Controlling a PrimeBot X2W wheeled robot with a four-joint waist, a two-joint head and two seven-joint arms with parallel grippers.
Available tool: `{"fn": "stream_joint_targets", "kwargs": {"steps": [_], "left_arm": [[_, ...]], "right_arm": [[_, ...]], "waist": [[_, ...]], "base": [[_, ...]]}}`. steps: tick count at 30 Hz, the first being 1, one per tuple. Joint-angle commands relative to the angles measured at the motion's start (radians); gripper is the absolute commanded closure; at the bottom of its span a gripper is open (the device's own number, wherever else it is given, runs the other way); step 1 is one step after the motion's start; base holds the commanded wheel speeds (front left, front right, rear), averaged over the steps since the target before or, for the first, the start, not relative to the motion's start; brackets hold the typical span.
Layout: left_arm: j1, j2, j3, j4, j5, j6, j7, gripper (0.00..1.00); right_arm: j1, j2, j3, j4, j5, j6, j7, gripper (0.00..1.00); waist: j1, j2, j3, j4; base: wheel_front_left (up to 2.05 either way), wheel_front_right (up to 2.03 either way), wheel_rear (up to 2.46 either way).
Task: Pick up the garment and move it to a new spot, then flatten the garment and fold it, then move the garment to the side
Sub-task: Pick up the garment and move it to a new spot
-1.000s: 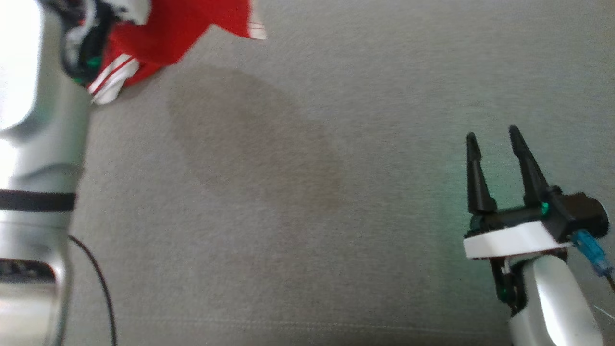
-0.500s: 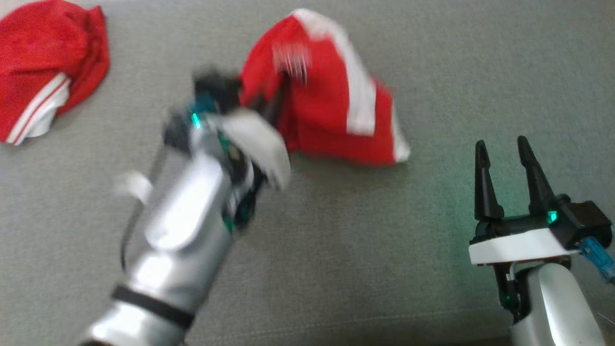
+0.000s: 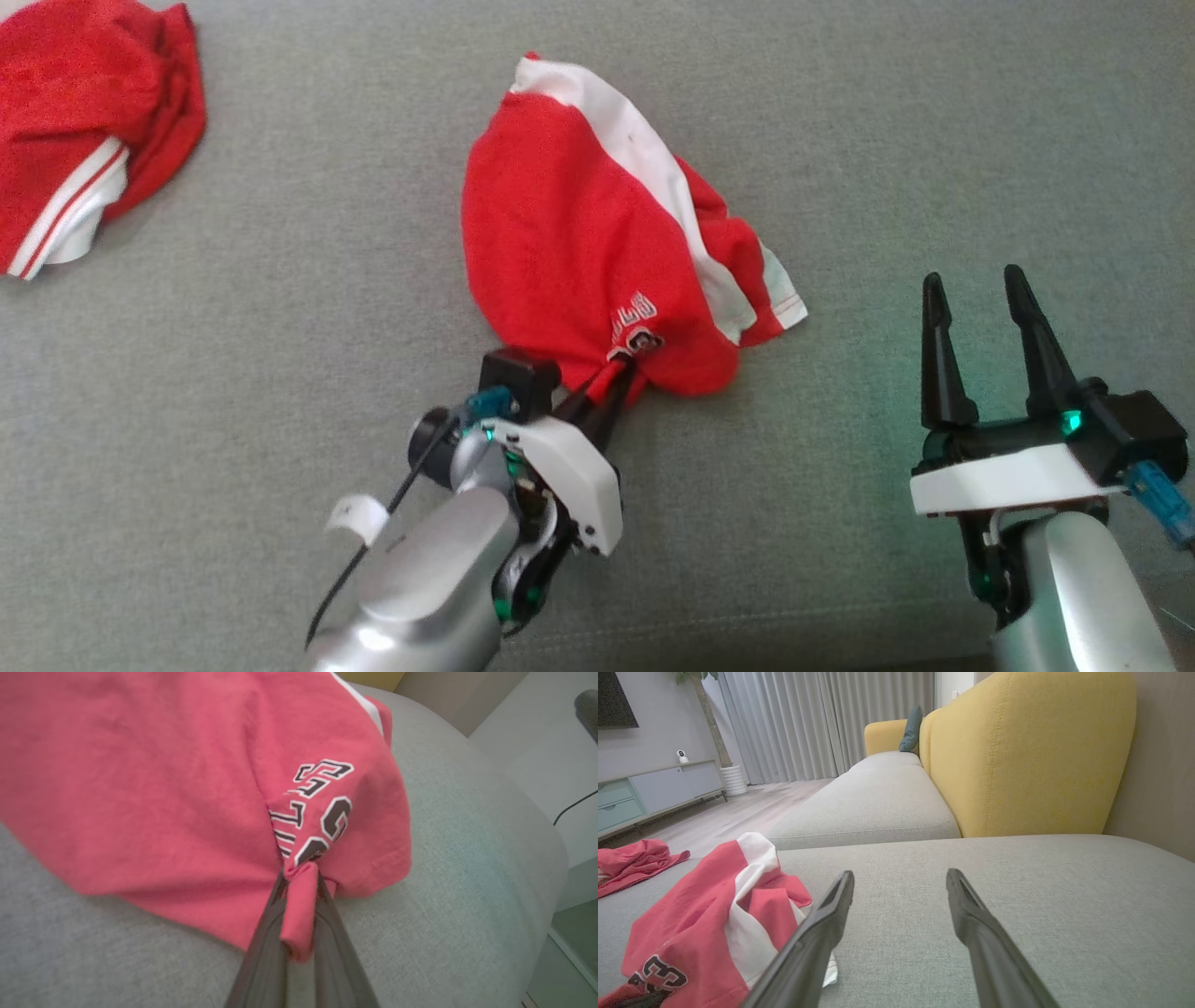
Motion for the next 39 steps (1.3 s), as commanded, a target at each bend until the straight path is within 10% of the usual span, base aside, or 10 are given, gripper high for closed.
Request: {"fn": "stream_joint_targets", "kwargs": {"steps": [1, 3, 4, 5, 39], "left_arm": [[-0.01, 0.011, 0.007, -0.032, -0.017, 0.01, -0.019, 1.0], [-0.005, 0.011, -0.012, -0.038, -0.037, 0.019, -0.042, 0.68], [-0.004, 0.011, -0.02, -0.043, -0.043, 0.023, -0.054, 0.2], [-0.005, 0.011, -0.027, -0.047, -0.046, 0.027, -0.067, 0.0], [0.381, 0.083, 0.459, -0.447, 0.274, 0.087, -0.108, 0.0]], "right_arm": [[-0.005, -0.004, 0.025, -0.027, -0.006, 0.008, -0.005, 0.0], [-0.004, -0.004, 0.027, -0.025, -0.006, 0.008, -0.005, 0.0], [-0.003, -0.004, 0.028, -0.023, -0.006, 0.008, -0.005, 0.0], [-0.001, -0.004, 0.029, -0.022, -0.006, 0.008, -0.005, 0.0], [0.134, -0.004, -0.014, -0.004, 0.004, 0.008, -0.005, 0.0]], "waist": [[0.0, 0.0, -0.009, 0.009], [0.0, 0.0, -0.018, 0.017], [0.0, 0.0, -0.023, 0.021], [0.0, 0.0, -0.028, 0.025], [0.0, 0.0, -0.256, 0.118]], "base": [[0.0, 0.0, 0.0], [0.0, 0.0, 0.0], [0.0, 0.0, 0.0], [0.0, 0.0, 0.0], [0.0, 0.0, 0.0]]}}
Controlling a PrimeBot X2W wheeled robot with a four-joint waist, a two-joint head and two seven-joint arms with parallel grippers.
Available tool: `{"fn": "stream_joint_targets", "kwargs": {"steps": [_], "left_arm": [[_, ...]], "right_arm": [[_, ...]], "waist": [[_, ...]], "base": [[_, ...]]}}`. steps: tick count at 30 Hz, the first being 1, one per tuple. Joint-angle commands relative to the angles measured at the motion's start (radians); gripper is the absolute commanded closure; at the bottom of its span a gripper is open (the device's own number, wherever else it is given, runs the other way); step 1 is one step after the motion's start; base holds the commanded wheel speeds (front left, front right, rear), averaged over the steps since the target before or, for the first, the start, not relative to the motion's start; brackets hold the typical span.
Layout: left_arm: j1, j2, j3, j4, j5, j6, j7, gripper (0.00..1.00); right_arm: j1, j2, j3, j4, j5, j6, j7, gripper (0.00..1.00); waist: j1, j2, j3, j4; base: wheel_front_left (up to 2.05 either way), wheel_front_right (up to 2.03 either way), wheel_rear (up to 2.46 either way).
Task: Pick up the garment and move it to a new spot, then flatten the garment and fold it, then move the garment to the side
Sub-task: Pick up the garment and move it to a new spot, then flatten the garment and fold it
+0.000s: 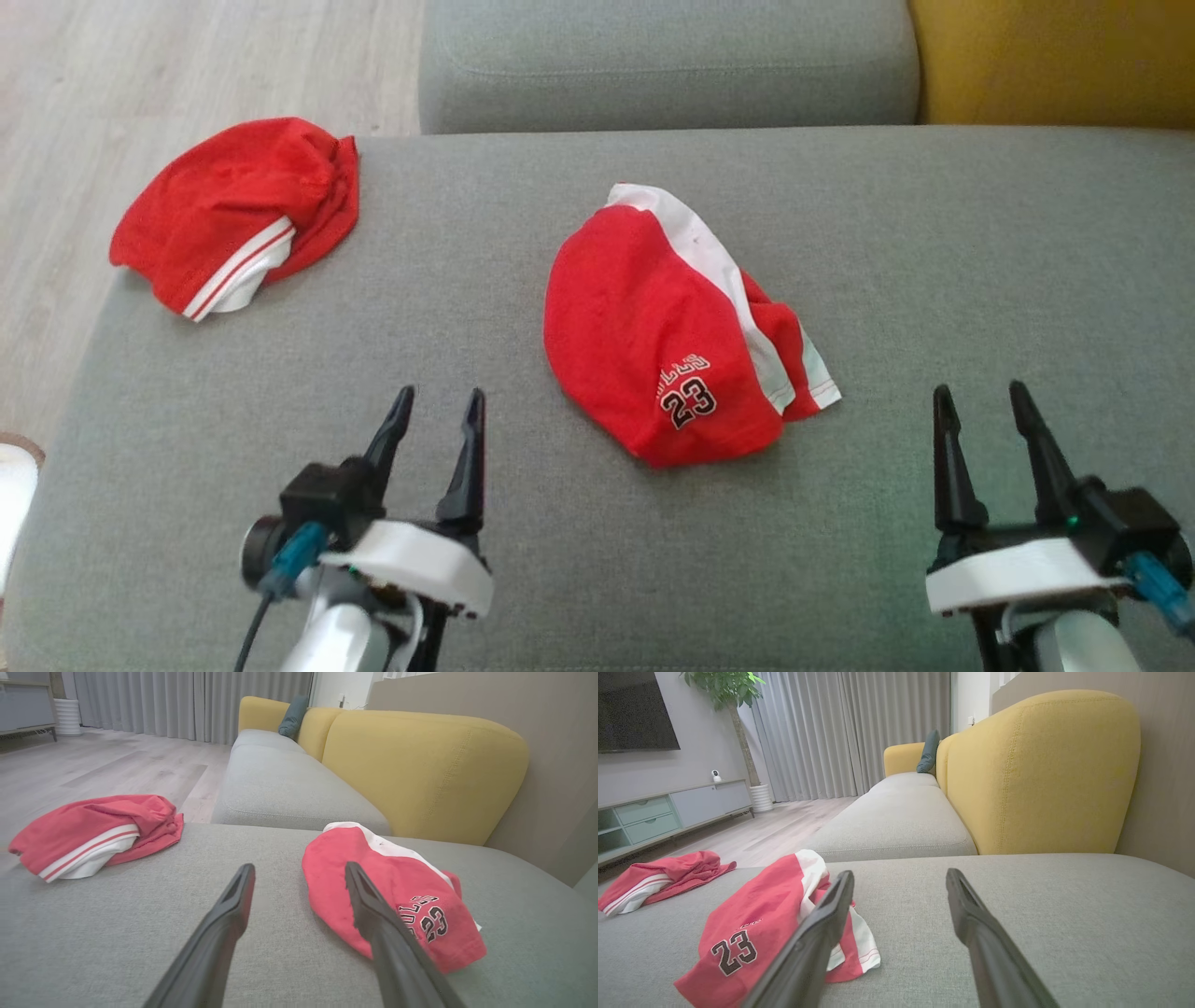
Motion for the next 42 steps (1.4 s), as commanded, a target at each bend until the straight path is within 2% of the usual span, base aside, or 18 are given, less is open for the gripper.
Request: {"fn": "stream_joint_targets", "kwargs": {"steps": [1, 14, 42], "left_arm": [[-0.032, 0.011, 0.046, -0.039, 0.012, 0.002, -0.012, 0.0], [0.067, -0.007, 0.132, -0.042, 0.074, -0.012, -0.012, 0.0], [0.074, -0.047, 0.179, -0.005, 0.115, -0.056, -0.012, 0.0]], "right_arm": [[-0.016, -0.005, 0.018, -0.031, 0.006, 0.008, -0.006, 0.0], [0.01, -0.005, 0.026, -0.019, 0.024, 0.008, -0.006, 0.0], [0.004, -0.005, 0.028, -0.019, 0.024, 0.008, -0.006, 0.0]], "waist": [[0.0001, -0.0001, -0.003, 0.001], [0.0001, -0.0001, -0.021, 0.002], [0.0001, -0.0001, -0.016, 0.007]], "base": [[0.0, 0.0, 0.0], [0.0, 0.0, 0.0], [0.0, 0.0, 0.0]]}}
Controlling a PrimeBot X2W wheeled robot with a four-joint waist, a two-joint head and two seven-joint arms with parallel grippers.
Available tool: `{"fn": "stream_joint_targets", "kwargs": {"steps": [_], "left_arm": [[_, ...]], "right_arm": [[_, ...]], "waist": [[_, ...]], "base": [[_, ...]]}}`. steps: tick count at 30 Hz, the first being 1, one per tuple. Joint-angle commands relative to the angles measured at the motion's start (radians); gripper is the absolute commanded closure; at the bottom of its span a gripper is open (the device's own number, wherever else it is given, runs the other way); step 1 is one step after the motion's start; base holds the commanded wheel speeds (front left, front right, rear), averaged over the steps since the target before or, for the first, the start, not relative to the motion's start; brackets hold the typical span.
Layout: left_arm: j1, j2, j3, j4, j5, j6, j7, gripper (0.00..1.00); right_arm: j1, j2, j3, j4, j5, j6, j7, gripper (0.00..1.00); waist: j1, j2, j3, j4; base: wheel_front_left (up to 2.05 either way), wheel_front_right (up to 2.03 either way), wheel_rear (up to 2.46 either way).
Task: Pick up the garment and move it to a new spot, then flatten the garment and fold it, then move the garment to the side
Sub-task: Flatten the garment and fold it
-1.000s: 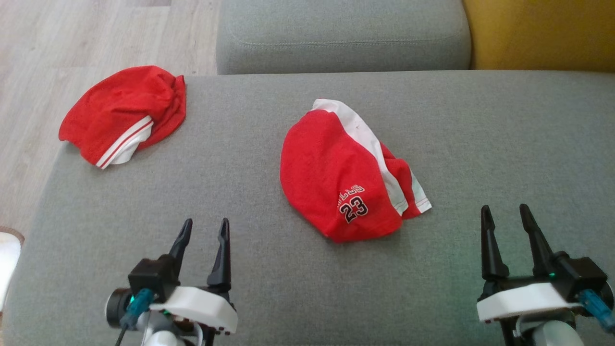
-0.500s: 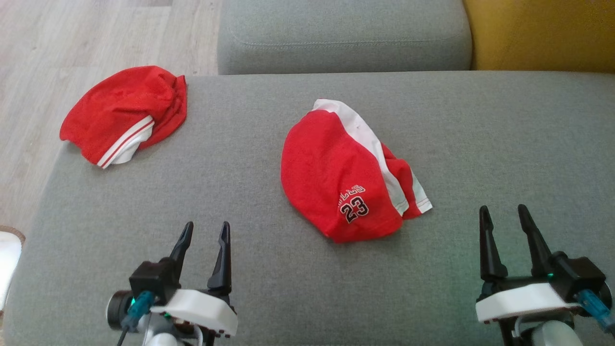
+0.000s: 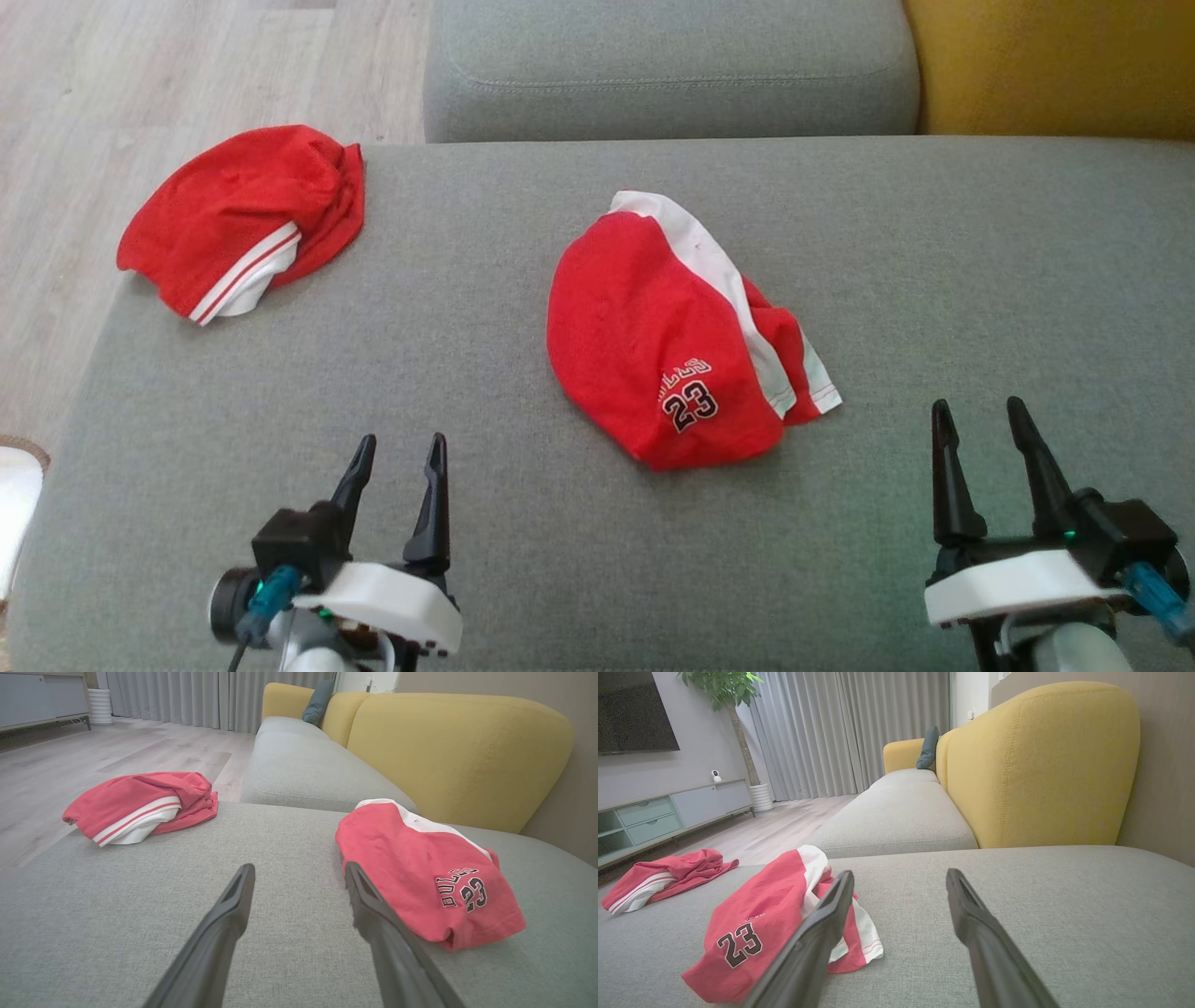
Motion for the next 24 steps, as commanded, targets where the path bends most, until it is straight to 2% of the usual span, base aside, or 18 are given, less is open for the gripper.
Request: {"fn": "stream_joint_targets", "kwargs": {"steps": [1, 17, 24], "left_arm": [[-0.03, 0.0, 0.038, -0.029, 0.011, -0.003, -0.012, 0.0], [-0.034, -0.008, 0.044, -0.023, 0.022, -0.012, -0.012, 0.0], [-0.059, -0.011, 0.027, -0.037, 0.026, -0.017, -0.012, 0.0]], "right_arm": [[-0.021, -0.005, 0.022, -0.028, 0.004, 0.008, -0.006, 0.0], [-0.03, -0.005, 0.024, -0.027, -0.005, 0.008, -0.006, 0.0], [-0.172, -0.005, 0.07, 0.028, -0.012, 0.008, 0.009, 0.0]], "waist": [[0.0, 0.0, 0.001, 0.0], [0.0, 0.0, 0.017, 0.013], [0.0, 0.0, 0.071, 0.038]], "base": [[0.0, 0.0, 0.0], [0.0, 0.0, 0.0], [0.0, 0.0, 0.0]]}}
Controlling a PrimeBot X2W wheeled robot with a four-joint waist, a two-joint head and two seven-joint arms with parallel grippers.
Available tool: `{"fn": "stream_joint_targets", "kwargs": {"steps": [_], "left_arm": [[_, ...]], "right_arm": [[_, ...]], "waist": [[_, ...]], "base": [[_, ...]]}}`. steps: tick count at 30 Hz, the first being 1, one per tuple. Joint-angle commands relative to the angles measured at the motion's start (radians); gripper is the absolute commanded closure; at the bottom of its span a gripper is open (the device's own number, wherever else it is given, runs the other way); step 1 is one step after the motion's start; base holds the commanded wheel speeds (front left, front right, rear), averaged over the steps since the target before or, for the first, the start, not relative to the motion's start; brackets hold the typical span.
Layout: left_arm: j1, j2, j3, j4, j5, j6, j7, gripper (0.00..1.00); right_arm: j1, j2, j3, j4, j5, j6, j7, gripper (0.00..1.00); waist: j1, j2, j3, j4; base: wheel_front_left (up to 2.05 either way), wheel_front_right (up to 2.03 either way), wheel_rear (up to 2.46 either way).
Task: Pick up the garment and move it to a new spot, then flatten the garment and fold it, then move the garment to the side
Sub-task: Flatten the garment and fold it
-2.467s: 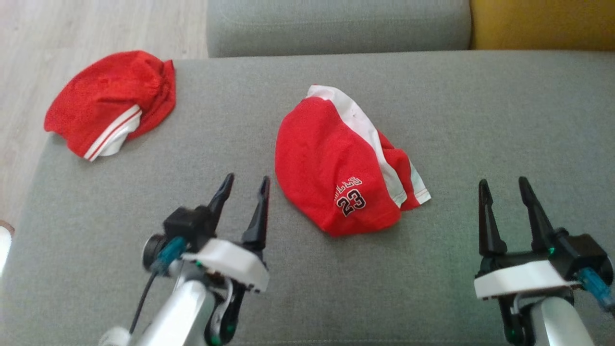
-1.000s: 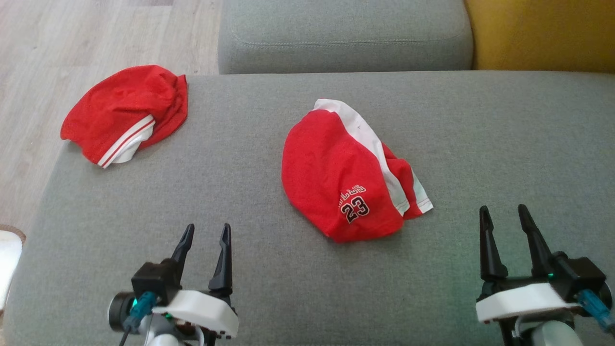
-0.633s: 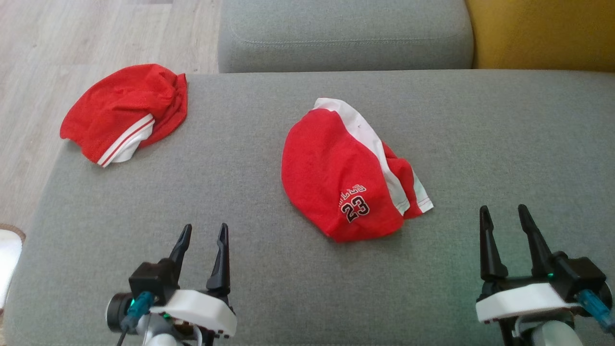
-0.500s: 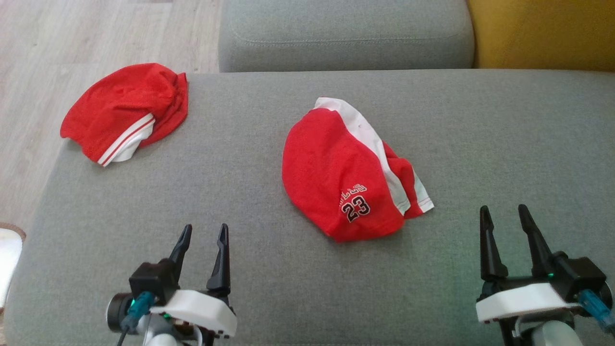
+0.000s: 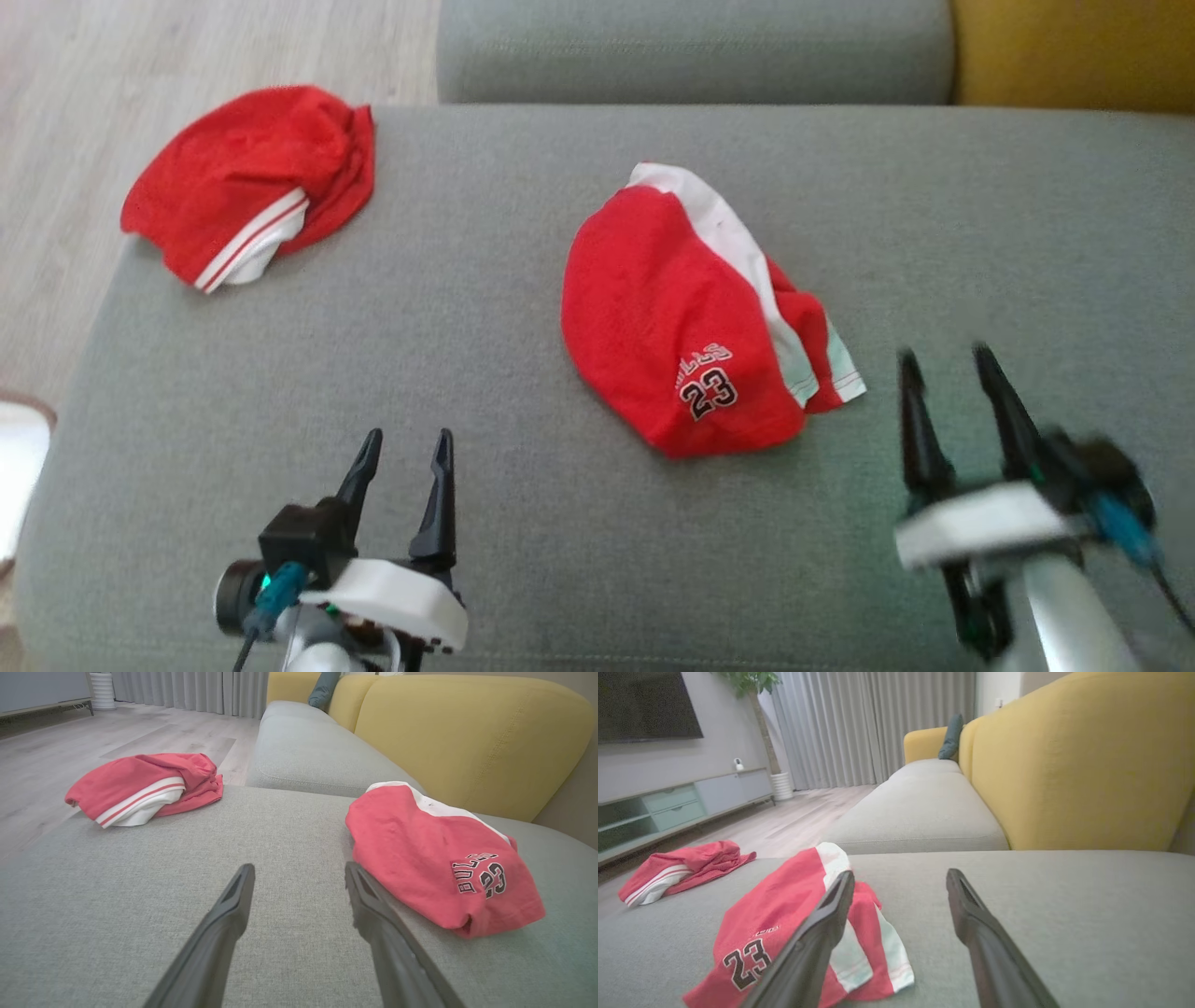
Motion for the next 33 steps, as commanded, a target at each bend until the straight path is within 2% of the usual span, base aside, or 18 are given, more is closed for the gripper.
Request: {"fn": "stream_joint_targets", "kwargs": {"steps": [1, 9, 17, 21, 22, 23, 24, 26, 30, 31, 33], "left_arm": [[-0.059, -0.005, 0.02, -0.038, 0.01, -0.007, -0.012, 0.0], [-0.102, -0.007, -0.008, -0.052, -0.005, -0.007, -0.012, 0.0], [-0.122, -0.007, -0.039, -0.064, -0.038, 0.012, -0.012, 0.0], [-0.127, -0.007, -0.049, -0.067, -0.047, 0.022, -0.012, 0.0], [-0.128, -0.007, -0.049, -0.067, -0.048, 0.024, -0.012, 0.0], [-0.129, -0.007, -0.049, -0.068, -0.048, 0.025, -0.012, 0.0], [-0.13, -0.007, -0.049, -0.068, -0.048, 0.026, -0.012, 0.0], [-0.132, -0.007, -0.045, -0.069, -0.046, 0.027, -0.012, 0.0], [-0.128, -0.007, -0.034, -0.071, -0.04, 0.03, -0.012, 0.0], [-0.126, -0.007, -0.03, -0.072, -0.037, 0.028, -0.012, 0.0], [-0.122, -0.007, -0.025, -0.073, -0.034, 0.027, -0.012, 0.0]], "right_arm": [[-0.103, -0.005, 0.038, -0.01, -0.015, 0.008, 0.025, 0.0], [-0.389, -0.005, 0.098, 0.179, -0.046, 0.008, 0.249, 0.0], [-0.534, -0.017, 0.096, 0.354, -0.034, 0.008, 0.422, 0.0], [-0.57, -0.027, 0.1, 0.415, -0.01, 0.008, 0.468, 0.0], [-0.577, -0.027, 0.101, 0.425, -0.002, 0.008, 0.471, 0.13], [-0.583, -0.027, 0.107, 0.433, 0.003, 0.008, 0.471, 0.35], [-0.589, -0.028, 0.114, 0.435, 0.008, 0.008, 0.459, 0.62], [-0.599, -0.031, 0.139, 0.437, 0.009, 0.008, 0.432, 1.0], [-0.604, -0.033, 0.222, 0.403, 0.013, 0.008, 0.363, 1.0], [-0.597, -0.039, 0.296, 0.369, 0.023, 0.008, 0.335, 1.0], [-0.579, -0.05, 0.382, 0.326, 0.049, 0.008, 0.323, 1.0]], "waist": [[0.0, 0.0, 0.023, 0.016], [0.0, 0.0, 0.107, 0.091], [0.0, 0.0, 0.156, 0.16], [0.0, 0.0, 0.164, 0.181], [0.0, 0.0, 0.165, 0.184], [0.0, 0.0, 0.165, 0.186], [0.0, 0.0, 0.165, 0.187], [0.0, 0.0, 0.164, 0.187], [0.0, 0.0, 0.154, 0.173], [0.0, 0.0, 0.148, 0.164], [0.0, 0.0, 0.139, 0.153]], "base": [[0.0, 0.0, 0.0], [0.0, 0.0, 0.0], [0.0, 0.0, 0.0], [0.0, 0.0, 0.0], [0.0, 0.0, 0.0], [0.0, 0.0, 0.0], [0.0, 0.0, 0.0], [0.0, 0.0, 0.0], [0.0, 0.0, 0.0], [0.0, 0.0, 0.0], [0.0, 0.0, 0.0]]}}
